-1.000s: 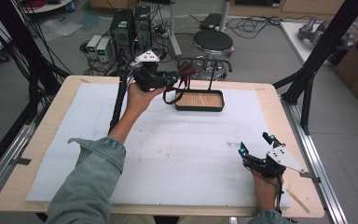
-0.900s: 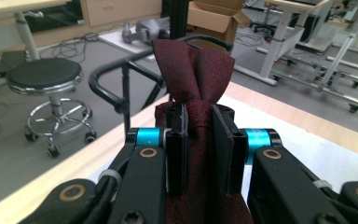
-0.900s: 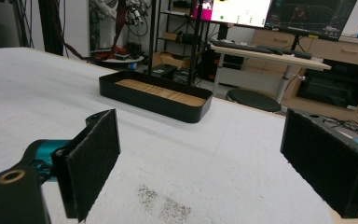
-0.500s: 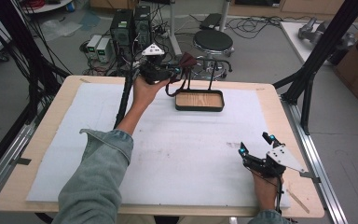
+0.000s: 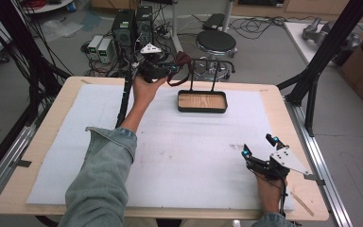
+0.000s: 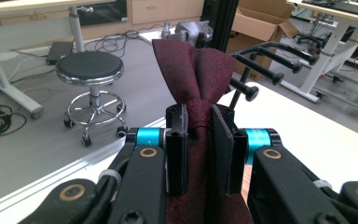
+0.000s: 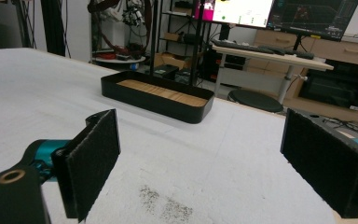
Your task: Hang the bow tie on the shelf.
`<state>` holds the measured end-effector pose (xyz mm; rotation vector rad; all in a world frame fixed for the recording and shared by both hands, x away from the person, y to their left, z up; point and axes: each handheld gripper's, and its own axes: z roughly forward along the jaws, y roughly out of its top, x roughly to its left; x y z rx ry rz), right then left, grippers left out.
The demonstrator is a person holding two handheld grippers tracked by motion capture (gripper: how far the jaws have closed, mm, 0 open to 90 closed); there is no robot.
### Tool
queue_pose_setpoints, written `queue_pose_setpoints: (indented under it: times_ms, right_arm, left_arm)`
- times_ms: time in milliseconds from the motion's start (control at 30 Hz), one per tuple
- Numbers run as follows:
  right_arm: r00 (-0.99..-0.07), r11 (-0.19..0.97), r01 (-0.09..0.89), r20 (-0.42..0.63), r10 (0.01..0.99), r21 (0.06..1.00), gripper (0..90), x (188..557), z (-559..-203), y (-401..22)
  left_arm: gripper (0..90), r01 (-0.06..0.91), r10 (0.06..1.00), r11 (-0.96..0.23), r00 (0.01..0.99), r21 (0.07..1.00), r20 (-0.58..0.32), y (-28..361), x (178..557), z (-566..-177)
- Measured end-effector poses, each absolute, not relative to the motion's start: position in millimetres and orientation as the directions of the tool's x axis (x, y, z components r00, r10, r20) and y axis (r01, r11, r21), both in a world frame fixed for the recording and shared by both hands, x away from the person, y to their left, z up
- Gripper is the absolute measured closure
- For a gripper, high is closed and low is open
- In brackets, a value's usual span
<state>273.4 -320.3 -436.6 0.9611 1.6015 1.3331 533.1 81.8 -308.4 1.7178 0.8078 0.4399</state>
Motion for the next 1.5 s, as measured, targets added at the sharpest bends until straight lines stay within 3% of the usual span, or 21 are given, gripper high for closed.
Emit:
queue_pose_setpoints:
  times_ms: [1500]
  right_arm:
    - [-0.372, 0.140, 0.056, -0.110, 0.922, 0.989, 10.8, 273.8, -436.8, -320.6]
  left_arm:
    - [64.3, 0.311, 0.720, -0.152, 0.685, 0.938, -0.110, 88.2, 538.1, -322.5]
